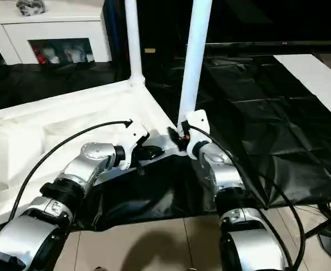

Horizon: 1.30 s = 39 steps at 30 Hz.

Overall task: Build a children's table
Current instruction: Rotate leg to tighten

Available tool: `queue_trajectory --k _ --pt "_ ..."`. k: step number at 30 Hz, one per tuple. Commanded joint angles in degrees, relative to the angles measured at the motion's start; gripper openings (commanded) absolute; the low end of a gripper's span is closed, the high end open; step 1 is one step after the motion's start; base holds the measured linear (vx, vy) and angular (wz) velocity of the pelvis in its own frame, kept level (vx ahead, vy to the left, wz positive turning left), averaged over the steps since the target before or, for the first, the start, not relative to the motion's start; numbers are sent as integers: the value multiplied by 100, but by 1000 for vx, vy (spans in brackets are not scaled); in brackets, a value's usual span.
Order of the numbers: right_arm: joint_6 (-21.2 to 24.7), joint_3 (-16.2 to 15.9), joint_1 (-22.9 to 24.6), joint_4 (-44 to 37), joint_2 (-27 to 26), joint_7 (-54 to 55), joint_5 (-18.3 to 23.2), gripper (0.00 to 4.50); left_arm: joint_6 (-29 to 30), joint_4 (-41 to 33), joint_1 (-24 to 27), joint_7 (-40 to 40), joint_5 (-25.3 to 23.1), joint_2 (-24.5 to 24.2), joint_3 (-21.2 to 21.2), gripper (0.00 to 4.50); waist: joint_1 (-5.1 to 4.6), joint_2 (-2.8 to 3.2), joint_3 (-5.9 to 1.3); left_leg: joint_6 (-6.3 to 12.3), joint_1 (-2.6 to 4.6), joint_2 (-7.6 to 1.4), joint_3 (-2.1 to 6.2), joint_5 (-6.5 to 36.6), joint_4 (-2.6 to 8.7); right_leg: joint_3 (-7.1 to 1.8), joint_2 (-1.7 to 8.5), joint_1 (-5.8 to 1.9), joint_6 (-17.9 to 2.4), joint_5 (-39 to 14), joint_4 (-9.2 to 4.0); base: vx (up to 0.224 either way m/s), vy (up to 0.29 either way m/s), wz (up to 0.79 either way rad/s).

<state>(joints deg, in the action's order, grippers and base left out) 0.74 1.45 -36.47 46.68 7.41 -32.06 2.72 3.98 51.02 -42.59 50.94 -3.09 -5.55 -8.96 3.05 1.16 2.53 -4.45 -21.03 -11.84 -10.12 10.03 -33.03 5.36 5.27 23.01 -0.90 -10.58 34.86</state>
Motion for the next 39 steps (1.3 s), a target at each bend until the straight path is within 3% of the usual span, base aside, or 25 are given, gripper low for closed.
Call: queue_trajectory --k 1,6,11,12,14,21,26,30,34,36,37,38,39 --pt "33 -702 203 23 -228 -981 -12 316 -235 -281 -59 254 166 170 -158 0 36 -72 -363 578 -12 -109 9 925 315 -275 319 -351 -1281 -860 -439 0 0 0" --pt "-243 -967 498 -400 309 -2122 6 316 -319 -420 59 839 236 -53 -221 0 81 -83 -350 655 1 -126 -13 993 302 -274 318 -349 -1378 -794 -436 0 0 0" --pt "-328 -1022 650 -668 649 -2956 135 316 -356 -542 143 1334 303 -245 -248 0 116 -85 -331 611 19 -143 -10 1201 319 -264 314 -327 -1303 -1254 -470 0 0 0" --pt "-275 -1051 706 -829 782 -3339 232 293 -360 -622 189 1598 350 -342 -265 0 123 -87 -330 586 19 -144 -7 1239 322 -266 317 -329 -1295 -1314 -474 0 0 0" --pt "-223 -1105 752 -958 891 -3601 292 293 -368 -690 227 1784 388 -410 -278 0 142 -87 -335 598 14 -154 -5 1220 319 -273 316 -330 -1304 -1235 -461 0 0 0" --pt "166 -1446 1047 -1554 1261 -4626 468 232 -304 -814 285 2335 465 -681 -306 0 235 -82 -344 628 37 -169 -6 1105 322 -280 306 -314 -1376 -957 -424 0 0 0" --pt "353 -1547 1161 -1774 1345 -4918 505 201 -216 -873 325 2591 480 -809 -343 0 257 -83 -334 505 43 -161 1 1244 338 -278 327 -314 -1277 -1285 -461 0 0 0" --pt "432 -1584 1219 -1886 1366 -4965 541 198 -203 -874 327 2540 483 -811 -344 0 258 -88 -337 481 33 -163 3 1190 337 -280 328 -316 -1233 -1321 -461 0 0 0" --pt "563 -1612 1284 -1975 1299 -4782 514 197 -187 -710 234 2032 382 -677 -279 0 282 -100 -342 506 32 -157 -1 1086 326 -277 327 -314 -1233 -1228 -451 0 0 0" --pt "565 -1489 1216 -1754 1040 -4150 347 197 -202 -491 98 1460 267 -520 -201 0 286 -100 -334 493 32 -153 -2 1106 329 -274 323 -309 -1208 -1306 -462 0 0 0" --pt "527 -1343 1056 -1319 709 -3125 32 197 -160 -267 -60 859 185 -331 -115 0 251 -76 -294 353 50 -141 3 1292 355 -269 325 -255 -1122 -1747 -511 0 0 0" --pt "547 -1246 948 -1055 534 -2531 -105 196 -121 -165 -137 569 154 -232 -78 0 224 -72 -281 254 71 -125 7 1441 363 -260 333 -245 -1063 -2053 -544 0 0 0" --pt "571 -1188 883 -900 434 -2180 -177 196 -98 -109 -181 410 138 -175 -58 0 184 -90 -268 66 106 -103 42 1660 371 -237 349 -256 -870 -2649 -593 0 0 0"
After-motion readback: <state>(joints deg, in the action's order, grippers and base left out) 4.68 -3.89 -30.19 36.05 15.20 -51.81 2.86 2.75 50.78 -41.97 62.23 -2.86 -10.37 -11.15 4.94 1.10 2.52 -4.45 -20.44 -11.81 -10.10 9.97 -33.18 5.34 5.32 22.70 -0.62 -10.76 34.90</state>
